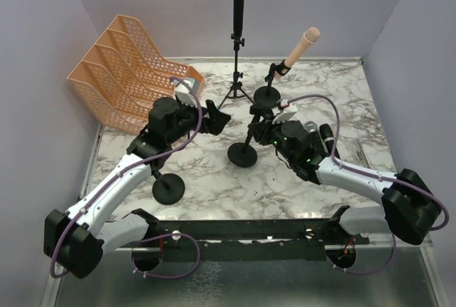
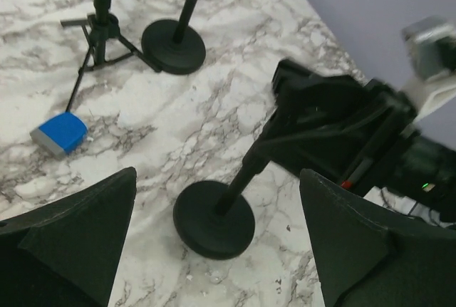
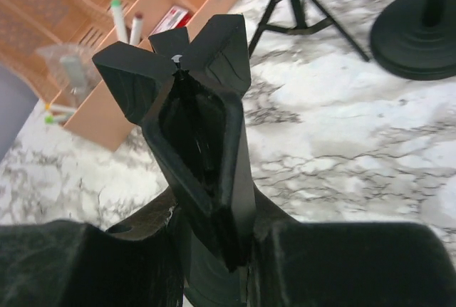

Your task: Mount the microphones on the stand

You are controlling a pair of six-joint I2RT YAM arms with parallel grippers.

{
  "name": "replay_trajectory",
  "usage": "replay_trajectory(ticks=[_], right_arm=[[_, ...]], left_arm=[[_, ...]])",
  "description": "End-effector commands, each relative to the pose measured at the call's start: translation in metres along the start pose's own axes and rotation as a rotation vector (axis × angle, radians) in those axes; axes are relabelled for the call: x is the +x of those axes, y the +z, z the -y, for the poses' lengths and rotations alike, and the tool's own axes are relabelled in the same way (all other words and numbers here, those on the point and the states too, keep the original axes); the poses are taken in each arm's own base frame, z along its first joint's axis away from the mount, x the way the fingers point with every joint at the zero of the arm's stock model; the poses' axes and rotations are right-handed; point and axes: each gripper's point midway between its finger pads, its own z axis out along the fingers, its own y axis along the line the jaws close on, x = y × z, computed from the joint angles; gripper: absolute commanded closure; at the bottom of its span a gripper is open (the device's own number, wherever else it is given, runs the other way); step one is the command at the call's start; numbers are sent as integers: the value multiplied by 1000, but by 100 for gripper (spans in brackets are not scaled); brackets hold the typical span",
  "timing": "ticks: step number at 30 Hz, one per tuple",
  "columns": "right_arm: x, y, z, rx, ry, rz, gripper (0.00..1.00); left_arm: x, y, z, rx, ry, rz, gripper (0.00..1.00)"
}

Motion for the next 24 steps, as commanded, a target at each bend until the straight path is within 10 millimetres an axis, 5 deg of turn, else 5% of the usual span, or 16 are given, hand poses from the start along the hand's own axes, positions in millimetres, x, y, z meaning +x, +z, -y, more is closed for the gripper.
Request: replay_trajectory(ticks=[1, 6, 11, 18, 24], right_arm=[[-34, -14, 12, 29, 127, 53, 87], [-56, -27, 17, 13, 177, 51, 87], [-75, -40, -3, -88, 181, 51, 87], [-99, -60, -38, -243, 196, 60, 87], [-104, -66, -55, -329, 177, 40, 88]], left_arm=[[28, 21, 12, 54, -26, -106, 5], [63, 41, 43, 209, -23, -180, 8], [95, 47, 64, 357, 20, -226, 10], [131, 46, 70, 419, 36, -311, 18], [139, 49, 68, 404, 36, -328, 32]])
